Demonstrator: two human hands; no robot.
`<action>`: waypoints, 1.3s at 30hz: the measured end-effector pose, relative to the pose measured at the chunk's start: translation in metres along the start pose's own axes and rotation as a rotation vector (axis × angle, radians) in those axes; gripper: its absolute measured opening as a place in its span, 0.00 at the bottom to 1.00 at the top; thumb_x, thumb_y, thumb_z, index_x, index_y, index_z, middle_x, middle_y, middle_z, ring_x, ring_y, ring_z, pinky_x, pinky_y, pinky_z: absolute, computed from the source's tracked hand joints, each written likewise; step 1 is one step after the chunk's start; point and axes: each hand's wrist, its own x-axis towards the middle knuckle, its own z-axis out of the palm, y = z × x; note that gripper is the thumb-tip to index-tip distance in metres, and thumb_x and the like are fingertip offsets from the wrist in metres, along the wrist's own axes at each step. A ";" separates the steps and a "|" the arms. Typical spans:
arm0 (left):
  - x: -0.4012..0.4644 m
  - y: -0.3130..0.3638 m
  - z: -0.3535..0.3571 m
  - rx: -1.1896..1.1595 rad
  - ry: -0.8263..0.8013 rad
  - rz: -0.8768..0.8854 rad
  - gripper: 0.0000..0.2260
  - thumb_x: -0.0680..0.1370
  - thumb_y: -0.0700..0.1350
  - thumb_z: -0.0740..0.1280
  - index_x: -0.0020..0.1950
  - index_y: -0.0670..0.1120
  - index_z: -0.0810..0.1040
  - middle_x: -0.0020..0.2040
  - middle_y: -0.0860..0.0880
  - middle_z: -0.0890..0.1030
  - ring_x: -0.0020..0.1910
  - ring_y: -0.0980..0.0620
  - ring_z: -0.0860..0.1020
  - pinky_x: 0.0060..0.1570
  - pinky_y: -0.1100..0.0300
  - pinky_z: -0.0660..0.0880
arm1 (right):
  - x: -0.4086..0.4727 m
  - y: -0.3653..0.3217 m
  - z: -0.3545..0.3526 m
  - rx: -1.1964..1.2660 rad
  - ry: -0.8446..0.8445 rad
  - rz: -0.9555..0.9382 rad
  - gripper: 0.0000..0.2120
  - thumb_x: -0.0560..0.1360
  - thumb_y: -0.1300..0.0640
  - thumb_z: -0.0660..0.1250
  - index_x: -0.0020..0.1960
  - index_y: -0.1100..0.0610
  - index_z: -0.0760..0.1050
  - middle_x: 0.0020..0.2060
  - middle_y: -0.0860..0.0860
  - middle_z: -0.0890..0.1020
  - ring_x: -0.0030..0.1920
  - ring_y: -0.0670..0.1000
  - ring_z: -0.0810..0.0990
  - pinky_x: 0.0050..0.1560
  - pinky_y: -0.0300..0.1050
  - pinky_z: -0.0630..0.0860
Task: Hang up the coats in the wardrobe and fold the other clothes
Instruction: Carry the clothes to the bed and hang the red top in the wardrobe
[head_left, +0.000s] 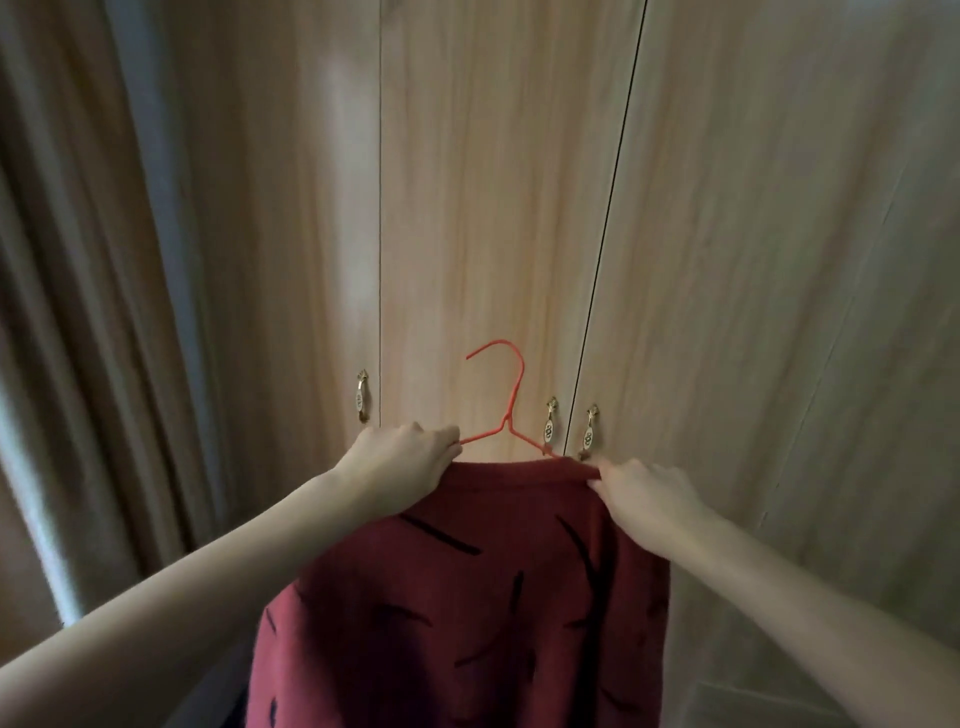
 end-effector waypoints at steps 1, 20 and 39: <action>0.009 0.002 0.012 -0.002 -0.025 0.015 0.13 0.84 0.57 0.48 0.53 0.51 0.67 0.42 0.48 0.76 0.39 0.42 0.79 0.39 0.50 0.76 | 0.010 0.005 0.010 0.011 -0.021 -0.003 0.15 0.83 0.48 0.51 0.64 0.51 0.70 0.55 0.54 0.81 0.57 0.58 0.80 0.50 0.49 0.74; 0.181 -0.027 0.167 -0.323 -0.182 0.244 0.13 0.82 0.61 0.48 0.44 0.56 0.62 0.43 0.45 0.79 0.48 0.39 0.78 0.46 0.49 0.74 | 0.178 0.072 0.127 0.275 -0.421 0.117 0.15 0.82 0.47 0.57 0.60 0.57 0.72 0.58 0.56 0.78 0.59 0.57 0.76 0.53 0.47 0.71; 0.183 -0.089 0.230 -0.228 -0.038 0.334 0.36 0.70 0.72 0.28 0.50 0.55 0.68 0.46 0.47 0.82 0.50 0.44 0.80 0.43 0.51 0.74 | 0.265 0.048 0.189 0.525 0.070 0.758 0.13 0.80 0.57 0.58 0.52 0.62 0.79 0.45 0.61 0.83 0.48 0.62 0.82 0.45 0.49 0.77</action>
